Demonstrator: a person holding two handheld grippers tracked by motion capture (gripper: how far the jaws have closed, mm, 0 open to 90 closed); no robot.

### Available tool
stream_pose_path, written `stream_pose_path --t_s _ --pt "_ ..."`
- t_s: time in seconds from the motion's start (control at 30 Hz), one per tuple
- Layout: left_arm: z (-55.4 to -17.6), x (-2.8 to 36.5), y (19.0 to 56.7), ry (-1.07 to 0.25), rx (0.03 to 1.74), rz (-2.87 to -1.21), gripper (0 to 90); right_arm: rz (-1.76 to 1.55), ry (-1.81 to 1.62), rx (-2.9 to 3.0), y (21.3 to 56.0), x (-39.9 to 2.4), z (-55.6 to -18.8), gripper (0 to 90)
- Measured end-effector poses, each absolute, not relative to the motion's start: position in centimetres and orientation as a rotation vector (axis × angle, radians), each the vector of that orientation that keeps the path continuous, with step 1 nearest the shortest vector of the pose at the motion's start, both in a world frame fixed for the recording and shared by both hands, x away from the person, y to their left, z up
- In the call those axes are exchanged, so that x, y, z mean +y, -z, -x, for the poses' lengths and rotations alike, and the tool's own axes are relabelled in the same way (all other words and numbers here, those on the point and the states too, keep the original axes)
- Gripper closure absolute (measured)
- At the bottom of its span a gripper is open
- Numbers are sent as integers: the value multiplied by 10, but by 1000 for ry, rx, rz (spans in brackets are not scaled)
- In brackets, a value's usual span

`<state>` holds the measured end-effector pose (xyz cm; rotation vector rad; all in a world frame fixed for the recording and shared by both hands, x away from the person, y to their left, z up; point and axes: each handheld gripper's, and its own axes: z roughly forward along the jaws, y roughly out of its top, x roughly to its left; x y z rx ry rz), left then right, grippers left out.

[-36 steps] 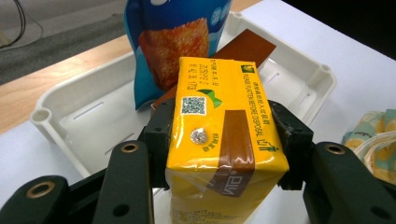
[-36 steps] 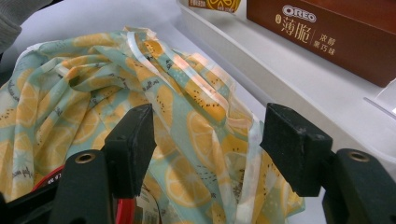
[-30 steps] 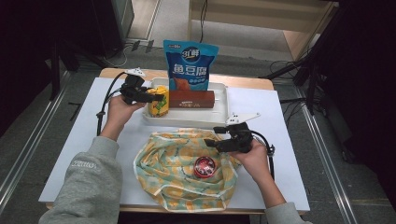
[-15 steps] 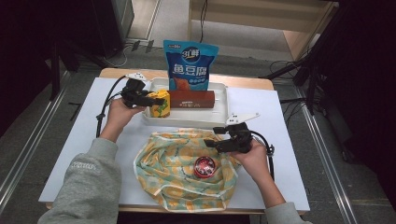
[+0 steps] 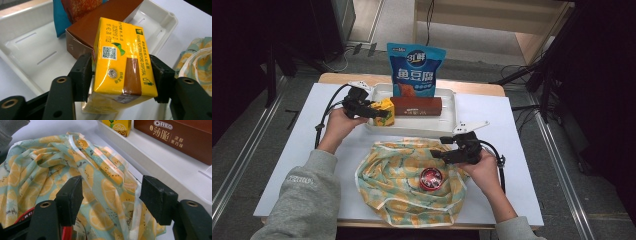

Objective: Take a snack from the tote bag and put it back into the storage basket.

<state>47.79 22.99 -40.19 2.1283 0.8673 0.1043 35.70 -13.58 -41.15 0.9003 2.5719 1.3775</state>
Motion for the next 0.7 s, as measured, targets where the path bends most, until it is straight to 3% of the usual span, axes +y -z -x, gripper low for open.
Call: stream_pose_path --t_s 0.17,0.7 --pt "-475 228 400 -113 860 -2151 369 -900 -1377 2572 412 -136 -357 349" --pt "-461 246 398 -124 923 -2138 375 -881 -1385 2571 410 -133 -359 349"
